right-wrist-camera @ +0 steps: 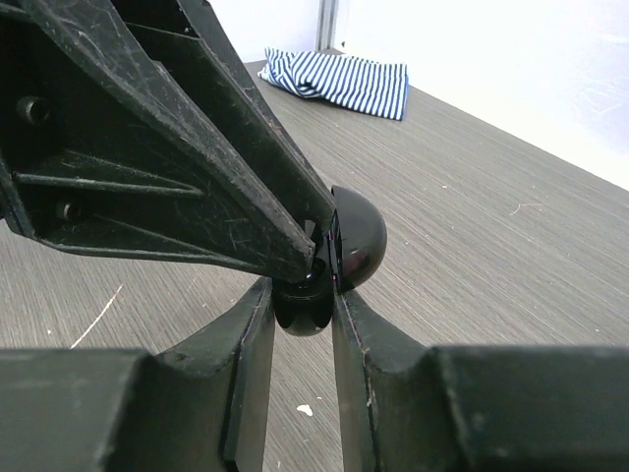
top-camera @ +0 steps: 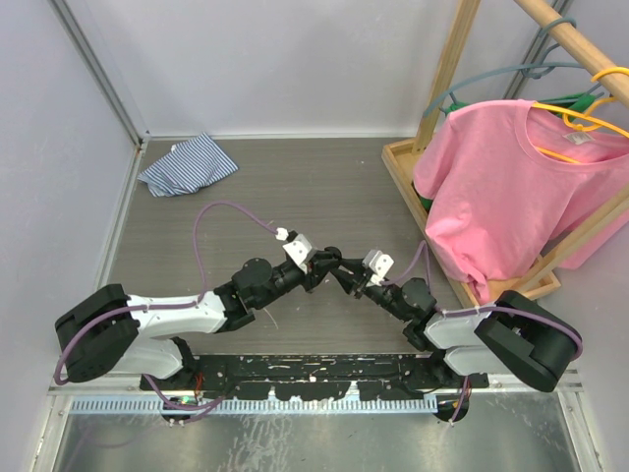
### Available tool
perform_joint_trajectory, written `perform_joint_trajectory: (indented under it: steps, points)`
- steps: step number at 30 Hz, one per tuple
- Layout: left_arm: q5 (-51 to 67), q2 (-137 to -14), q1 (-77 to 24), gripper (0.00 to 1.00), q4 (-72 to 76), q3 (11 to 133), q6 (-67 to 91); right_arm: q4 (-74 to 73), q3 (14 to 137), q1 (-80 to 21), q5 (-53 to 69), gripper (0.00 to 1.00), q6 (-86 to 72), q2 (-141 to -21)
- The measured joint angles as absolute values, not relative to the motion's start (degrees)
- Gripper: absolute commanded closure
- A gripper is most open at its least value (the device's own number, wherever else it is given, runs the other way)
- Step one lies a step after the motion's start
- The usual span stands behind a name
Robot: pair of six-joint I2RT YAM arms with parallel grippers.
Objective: Insert the wireless bluetooth earbuds into the charging case
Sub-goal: Place the earbud in the charging case, then close the charging case.
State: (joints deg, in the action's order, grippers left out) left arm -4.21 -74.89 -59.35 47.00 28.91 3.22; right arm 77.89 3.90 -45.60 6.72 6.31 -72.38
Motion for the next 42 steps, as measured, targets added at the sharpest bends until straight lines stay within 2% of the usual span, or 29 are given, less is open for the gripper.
perform_joint_trajectory:
  steps: [14, 17, 27, 34, 42]
  points:
    - [-4.78, -71.66, -59.53, 0.49, 43.72, 28.91, 5.82, 78.89, 3.88, -44.40, 6.70, 0.99, 4.78, -72.38]
    - [-5.41, -68.86, -59.53, 0.43, 40.01, 29.56, 6.90, 79.15, 3.88, -44.40, 6.72, 0.99, 4.58, -72.38]
    - [-6.02, -64.42, -58.52, 0.32, 24.01, 35.86, 9.63, 79.22, 3.88, -44.38, 8.32, 0.99, 4.54, -72.38]
    - [3.40, -62.76, -50.74, 0.26, 12.88, 39.22, 14.31, 78.43, 3.92, -44.23, 12.19, 0.99, 4.54, -72.29]
    - [18.72, -62.02, -42.04, 0.24, 7.66, 41.01, 21.76, 76.01, 4.91, -44.14, 17.96, 0.98, 4.58, -70.35]
